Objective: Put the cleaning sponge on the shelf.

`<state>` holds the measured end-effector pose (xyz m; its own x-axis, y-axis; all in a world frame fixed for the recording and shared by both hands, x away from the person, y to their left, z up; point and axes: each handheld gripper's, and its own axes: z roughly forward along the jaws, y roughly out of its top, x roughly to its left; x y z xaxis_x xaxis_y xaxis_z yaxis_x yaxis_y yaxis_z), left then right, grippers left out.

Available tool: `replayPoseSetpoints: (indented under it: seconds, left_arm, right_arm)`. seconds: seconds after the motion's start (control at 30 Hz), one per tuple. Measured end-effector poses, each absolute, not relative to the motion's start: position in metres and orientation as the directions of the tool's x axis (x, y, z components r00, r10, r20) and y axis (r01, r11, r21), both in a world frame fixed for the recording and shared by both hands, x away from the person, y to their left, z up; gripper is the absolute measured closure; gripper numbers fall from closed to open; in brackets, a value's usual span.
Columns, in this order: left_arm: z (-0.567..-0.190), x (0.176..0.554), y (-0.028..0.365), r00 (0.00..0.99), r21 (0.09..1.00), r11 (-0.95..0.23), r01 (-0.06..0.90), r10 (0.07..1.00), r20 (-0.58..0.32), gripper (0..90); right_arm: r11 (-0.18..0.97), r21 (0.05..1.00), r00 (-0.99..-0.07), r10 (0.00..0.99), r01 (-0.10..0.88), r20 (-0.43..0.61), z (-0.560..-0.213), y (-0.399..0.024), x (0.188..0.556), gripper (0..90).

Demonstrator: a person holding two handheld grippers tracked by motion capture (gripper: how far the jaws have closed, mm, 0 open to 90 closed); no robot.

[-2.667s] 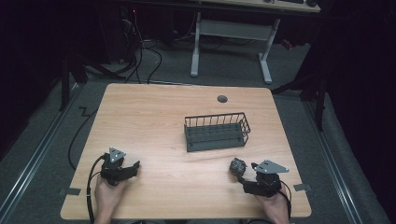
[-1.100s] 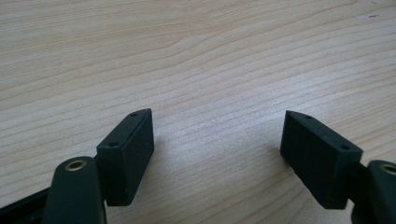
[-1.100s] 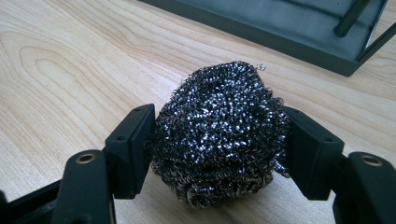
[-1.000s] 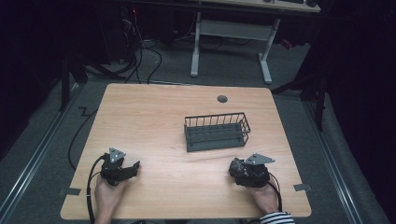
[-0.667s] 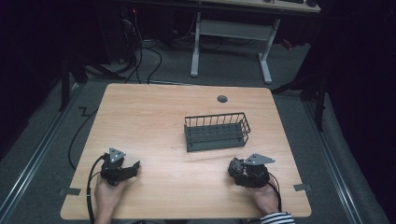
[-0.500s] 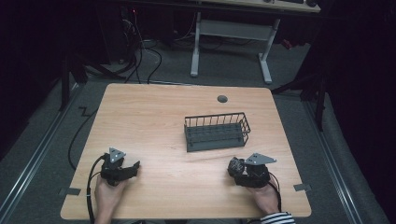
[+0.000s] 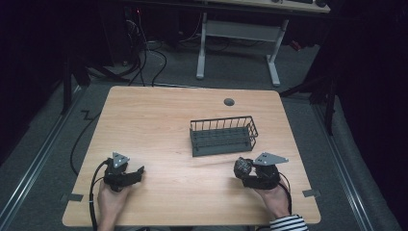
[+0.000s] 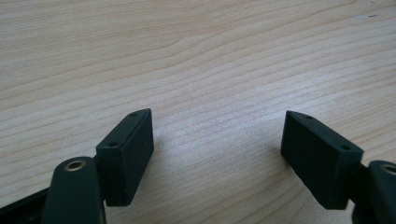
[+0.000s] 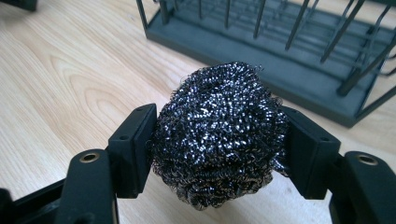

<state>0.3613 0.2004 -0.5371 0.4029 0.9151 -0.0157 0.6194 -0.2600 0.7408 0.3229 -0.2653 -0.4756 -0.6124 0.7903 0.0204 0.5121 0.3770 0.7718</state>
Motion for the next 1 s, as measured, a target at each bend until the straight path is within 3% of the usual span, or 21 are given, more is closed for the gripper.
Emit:
replayPoseSetpoints:
  seconds: [0.73,1.0]
  left_arm:
    - [-0.537,0.361,0.2,0.403,0.742,-0.26,0.619,0.915,-0.016,26.0]
    - [-0.537,0.361,0.2,0.403,0.742,-0.26,0.619,0.915,-0.016,26.0]
  right_arm:
    - [0.337,0.82,-0.614,0.789,0.462,0.022,-0.407,-0.276,0.355,34.3]
    - [0.321,0.825,-0.602,0.798,0.464,0.028,-0.397,-0.279,0.372,34.4]
